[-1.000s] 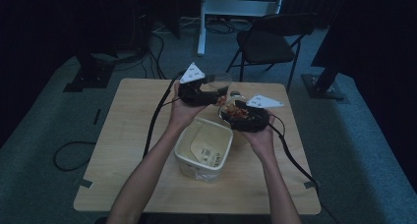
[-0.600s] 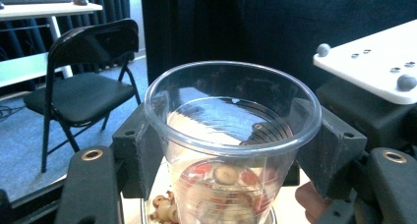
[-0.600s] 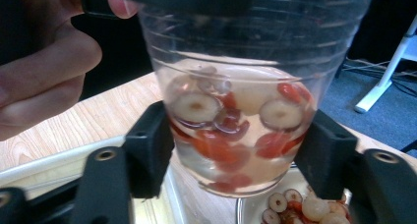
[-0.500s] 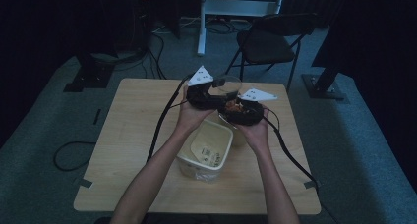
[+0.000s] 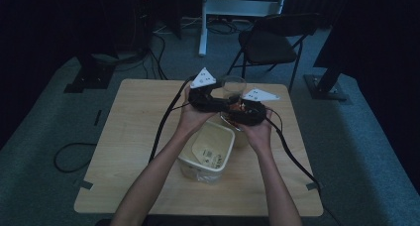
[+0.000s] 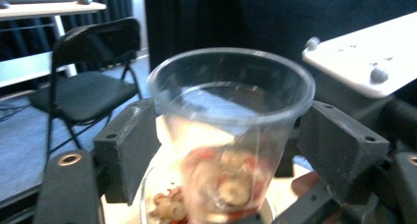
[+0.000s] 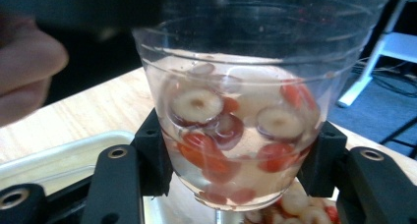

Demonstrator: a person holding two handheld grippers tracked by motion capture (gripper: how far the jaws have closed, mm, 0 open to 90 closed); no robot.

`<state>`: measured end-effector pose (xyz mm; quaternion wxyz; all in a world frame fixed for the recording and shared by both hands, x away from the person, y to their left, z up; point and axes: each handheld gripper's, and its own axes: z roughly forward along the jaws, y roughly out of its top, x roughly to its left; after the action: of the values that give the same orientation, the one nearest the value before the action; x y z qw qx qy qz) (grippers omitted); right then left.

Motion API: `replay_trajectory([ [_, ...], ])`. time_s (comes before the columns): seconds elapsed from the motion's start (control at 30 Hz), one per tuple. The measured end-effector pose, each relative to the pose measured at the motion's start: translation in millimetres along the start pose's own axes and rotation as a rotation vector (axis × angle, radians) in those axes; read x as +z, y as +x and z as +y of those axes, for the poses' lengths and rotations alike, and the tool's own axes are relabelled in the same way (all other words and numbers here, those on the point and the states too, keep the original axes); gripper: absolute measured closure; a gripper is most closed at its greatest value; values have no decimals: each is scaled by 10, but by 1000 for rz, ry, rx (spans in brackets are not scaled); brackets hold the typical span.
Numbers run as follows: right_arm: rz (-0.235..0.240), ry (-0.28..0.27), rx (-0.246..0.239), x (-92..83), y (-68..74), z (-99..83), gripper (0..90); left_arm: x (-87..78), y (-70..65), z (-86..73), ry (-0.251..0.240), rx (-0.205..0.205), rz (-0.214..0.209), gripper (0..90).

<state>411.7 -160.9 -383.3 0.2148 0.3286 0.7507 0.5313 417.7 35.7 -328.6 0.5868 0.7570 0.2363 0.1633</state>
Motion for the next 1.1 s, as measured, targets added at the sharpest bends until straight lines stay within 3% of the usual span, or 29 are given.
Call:
replay_trajectory([
  [0.13,-46,0,-20,-40,-41,14,420,-74,55,-49,0,3,23,217],
  [0.37,-94,1,19,-157,-239,-54,419,-245,244,-172,3,-23,73,232],
  [0.63,-147,14,22,-300,-423,-152,419,-441,458,-353,-6,-77,131,243],
  [0.87,-188,22,23,-434,-545,-221,418,-583,570,-468,8,-89,173,243],
  [1.1,-232,26,30,-533,-689,-245,418,-758,661,-655,2,-128,205,243],
])
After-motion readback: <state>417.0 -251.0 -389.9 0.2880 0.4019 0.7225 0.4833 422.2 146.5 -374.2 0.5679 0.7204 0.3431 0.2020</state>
